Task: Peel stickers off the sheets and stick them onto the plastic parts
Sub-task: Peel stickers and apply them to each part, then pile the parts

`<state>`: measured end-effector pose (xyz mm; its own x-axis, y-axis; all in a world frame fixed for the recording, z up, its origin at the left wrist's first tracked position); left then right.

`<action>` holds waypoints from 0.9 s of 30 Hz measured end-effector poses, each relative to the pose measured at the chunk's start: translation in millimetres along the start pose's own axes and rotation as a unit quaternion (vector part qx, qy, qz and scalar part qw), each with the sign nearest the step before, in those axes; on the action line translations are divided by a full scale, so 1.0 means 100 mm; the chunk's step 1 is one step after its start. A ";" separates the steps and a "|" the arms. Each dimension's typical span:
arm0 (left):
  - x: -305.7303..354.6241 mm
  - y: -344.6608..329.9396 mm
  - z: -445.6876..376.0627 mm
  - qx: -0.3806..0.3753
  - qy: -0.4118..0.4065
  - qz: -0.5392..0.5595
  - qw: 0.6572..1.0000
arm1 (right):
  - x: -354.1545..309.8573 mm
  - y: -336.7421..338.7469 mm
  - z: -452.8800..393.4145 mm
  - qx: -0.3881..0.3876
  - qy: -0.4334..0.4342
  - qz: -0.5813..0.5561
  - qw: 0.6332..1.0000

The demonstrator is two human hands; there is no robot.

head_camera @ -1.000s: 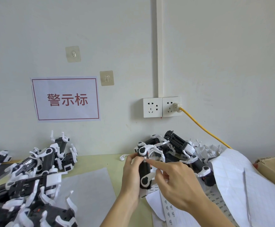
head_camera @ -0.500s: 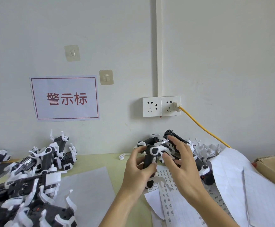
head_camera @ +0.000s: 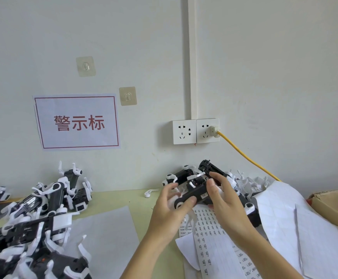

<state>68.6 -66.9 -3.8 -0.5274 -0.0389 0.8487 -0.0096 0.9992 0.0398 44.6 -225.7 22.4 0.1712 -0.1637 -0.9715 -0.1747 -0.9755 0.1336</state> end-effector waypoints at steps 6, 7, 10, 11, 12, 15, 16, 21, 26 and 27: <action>-0.09 0.06 -0.01 0.094 0.072 0.132 0.984 | 0.07 -0.07 -0.01 -0.041 -0.057 -0.099 0.993; -0.08 0.09 -0.02 0.106 0.063 0.142 0.982 | 0.08 -0.07 -0.01 -0.047 -0.065 -0.099 0.992; -0.04 0.20 -0.04 0.134 0.036 0.157 0.978 | 0.08 -0.05 -0.01 -0.074 -0.086 -0.081 0.990; -0.04 0.22 -0.05 0.135 0.026 0.153 0.979 | 0.07 -0.03 -0.01 -0.081 -0.092 -0.074 0.990; -0.03 0.24 -0.06 0.132 0.019 0.149 0.980 | 0.07 -0.01 -0.01 -0.083 -0.094 -0.065 0.990; -0.04 0.22 -0.07 0.114 0.019 0.133 0.984 | 0.08 0.03 -0.03 -0.061 -0.091 -0.034 0.993; -0.05 0.21 -0.07 0.109 0.024 0.128 0.986 | 0.09 0.04 -0.04 -0.050 -0.091 -0.026 0.994; -0.01 0.15 -0.06 0.084 0.018 0.133 0.987 | 0.29 0.04 -0.11 -0.060 -0.148 -0.077 0.984; 0.14 0.12 -0.03 0.079 -0.029 0.113 0.990 | 0.49 0.03 -0.16 -0.080 -0.213 -0.157 0.961; 0.14 0.12 -0.04 0.077 -0.032 0.109 0.991 | 0.50 0.03 -0.17 -0.088 -0.212 -0.163 0.960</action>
<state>64.4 -55.3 10.1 -0.5836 0.1749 0.7930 -0.0160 0.9739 -0.2265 69.0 -239.4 -22.6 -0.2274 0.1924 -0.9546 -0.0067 -0.9806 -0.1960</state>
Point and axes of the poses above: each hand's wrist, its own z-axis away from the middle knuckle, its own y-axis out of the back of the hand, x = y × z, the point moved 7 cm from there along -z, towards the middle knuckle, and after that the axes turned 14 degrees about -y, right-handed, at the moved point
